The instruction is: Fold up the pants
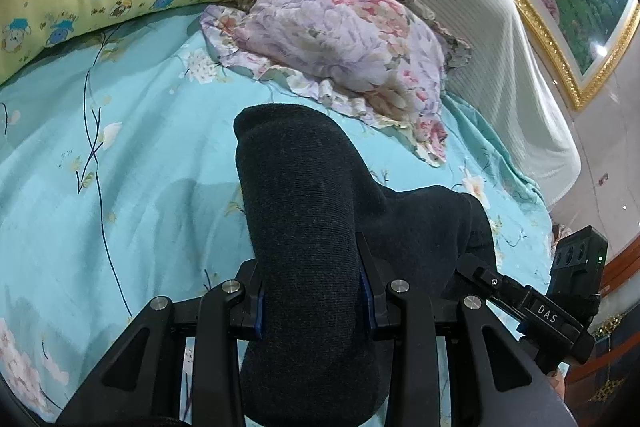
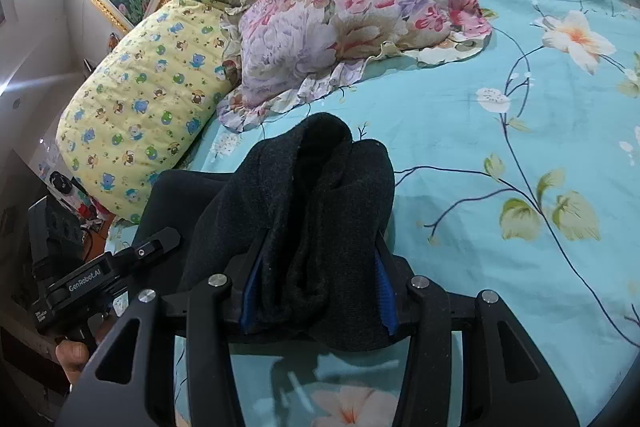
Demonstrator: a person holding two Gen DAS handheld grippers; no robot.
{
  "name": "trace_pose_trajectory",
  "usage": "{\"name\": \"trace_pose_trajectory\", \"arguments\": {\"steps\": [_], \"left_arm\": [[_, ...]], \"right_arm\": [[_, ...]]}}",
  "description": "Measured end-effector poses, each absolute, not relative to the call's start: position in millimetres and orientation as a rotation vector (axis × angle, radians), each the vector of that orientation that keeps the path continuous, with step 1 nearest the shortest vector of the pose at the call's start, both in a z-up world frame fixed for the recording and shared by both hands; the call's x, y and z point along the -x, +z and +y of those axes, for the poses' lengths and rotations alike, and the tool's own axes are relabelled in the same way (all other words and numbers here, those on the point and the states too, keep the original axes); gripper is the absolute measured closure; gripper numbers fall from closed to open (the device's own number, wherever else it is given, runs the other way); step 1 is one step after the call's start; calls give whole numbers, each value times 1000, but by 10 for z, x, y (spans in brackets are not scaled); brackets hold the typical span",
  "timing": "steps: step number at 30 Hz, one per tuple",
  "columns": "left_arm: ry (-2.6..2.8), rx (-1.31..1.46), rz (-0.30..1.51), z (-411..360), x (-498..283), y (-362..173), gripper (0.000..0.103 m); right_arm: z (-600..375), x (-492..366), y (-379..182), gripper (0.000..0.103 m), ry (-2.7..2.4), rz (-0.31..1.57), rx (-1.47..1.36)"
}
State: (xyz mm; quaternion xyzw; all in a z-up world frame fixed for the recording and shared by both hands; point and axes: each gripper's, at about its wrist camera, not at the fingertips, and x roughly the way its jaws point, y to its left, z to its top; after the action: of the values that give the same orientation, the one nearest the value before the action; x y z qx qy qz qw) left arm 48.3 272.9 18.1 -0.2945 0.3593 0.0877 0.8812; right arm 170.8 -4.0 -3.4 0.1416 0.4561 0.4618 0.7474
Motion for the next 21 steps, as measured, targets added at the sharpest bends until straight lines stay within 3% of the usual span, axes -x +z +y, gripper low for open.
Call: {"name": "trace_pose_trajectory", "arguments": {"steps": [8,16,21], "left_arm": [[192,616,798,2799,-516,-2,63],[208,643,829,2874,-484,-157,43],[225,618,836,2847,-437,-133,37]], "right_arm": [[43,-1761,-150,49,987,1024,-282],[13,-1815,-295,34,977,1040,-268],[10,-1820,-294,28,974,1049,-258]]}}
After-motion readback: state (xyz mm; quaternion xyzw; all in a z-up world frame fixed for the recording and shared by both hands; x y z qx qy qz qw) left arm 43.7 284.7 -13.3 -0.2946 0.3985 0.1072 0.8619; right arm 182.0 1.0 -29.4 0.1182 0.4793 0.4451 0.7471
